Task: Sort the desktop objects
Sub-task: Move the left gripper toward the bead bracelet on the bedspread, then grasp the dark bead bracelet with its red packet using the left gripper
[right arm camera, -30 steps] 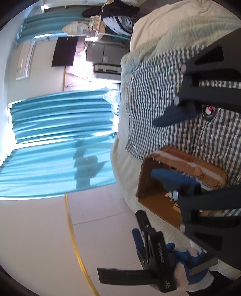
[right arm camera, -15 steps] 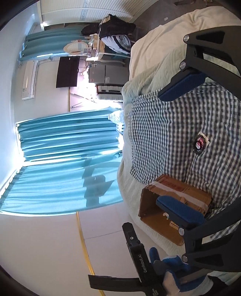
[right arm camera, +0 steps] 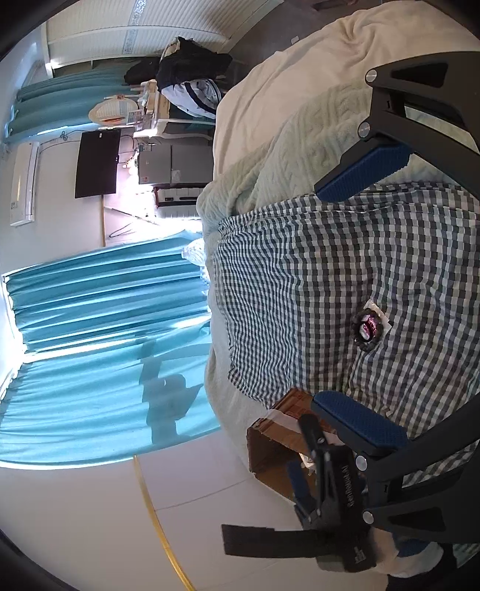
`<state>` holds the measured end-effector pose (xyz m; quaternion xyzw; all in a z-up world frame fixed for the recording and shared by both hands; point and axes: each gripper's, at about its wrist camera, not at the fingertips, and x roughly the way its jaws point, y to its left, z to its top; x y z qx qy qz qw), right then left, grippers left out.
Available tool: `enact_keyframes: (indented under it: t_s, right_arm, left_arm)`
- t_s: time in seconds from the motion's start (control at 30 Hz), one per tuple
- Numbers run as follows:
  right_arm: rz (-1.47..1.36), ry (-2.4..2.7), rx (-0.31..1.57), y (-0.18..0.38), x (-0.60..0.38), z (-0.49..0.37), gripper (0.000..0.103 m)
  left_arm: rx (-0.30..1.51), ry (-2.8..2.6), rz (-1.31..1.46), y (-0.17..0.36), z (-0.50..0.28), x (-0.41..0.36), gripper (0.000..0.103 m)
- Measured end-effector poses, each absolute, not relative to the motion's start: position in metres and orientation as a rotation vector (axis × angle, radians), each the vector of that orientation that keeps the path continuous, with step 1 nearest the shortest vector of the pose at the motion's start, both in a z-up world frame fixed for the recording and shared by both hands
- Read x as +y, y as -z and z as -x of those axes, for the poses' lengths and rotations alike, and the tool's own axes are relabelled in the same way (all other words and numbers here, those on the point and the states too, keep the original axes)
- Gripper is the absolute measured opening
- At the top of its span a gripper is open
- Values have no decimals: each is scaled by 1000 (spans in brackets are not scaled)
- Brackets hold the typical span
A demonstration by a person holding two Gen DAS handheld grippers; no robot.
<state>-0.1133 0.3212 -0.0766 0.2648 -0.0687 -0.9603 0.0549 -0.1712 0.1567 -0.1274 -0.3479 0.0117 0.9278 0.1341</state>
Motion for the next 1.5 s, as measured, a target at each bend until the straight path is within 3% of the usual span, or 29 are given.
enact_keyframes:
  t_s: [0.2,0.27,0.33,0.63,0.67,0.73,0.83,0.93,1.07,1.2,1.5]
  right_arm:
    - [-934,2872,-168,112,320,165,76]
    - [-984,2844,-169,127,319,183,58]
    - [-1023,2822,-171,143,318,197,51]
    - [-1152,2716,-267,231,327,231,50]
    - [-1163,2703,-270,237,328,231,50]
    - [-1189,2682,-263,249,329,227,50]
    - [-1228,2657,-262,262,329,226,50]
    - [-1225,2639,-249,264,322,227,50]
    - [-1209,2609,-228,265,308,228,50]
    - [-1180,2598,-231,265,299,233,50]
    - [-1134,2584,-246,273,282,249,50]
  left_arm:
    - [74,-2596,1146,192,199,181,103]
    - [85,-2564,1198,213,211,185,103]
    - [90,-2527,1256,235,222,188,103]
    - [118,-2439,1410,296,247,200,101]
    - [113,-2431,1402,297,247,200,96]
    - [125,-2427,1387,295,246,202,64]
    - [126,-2405,1357,291,242,205,45]
    - [82,-2416,1329,285,240,198,32]
    - [30,-2437,1317,275,241,185,30]
    - [-4,-2442,1285,266,244,167,14]
    - [-16,-2478,1092,247,232,146,10]
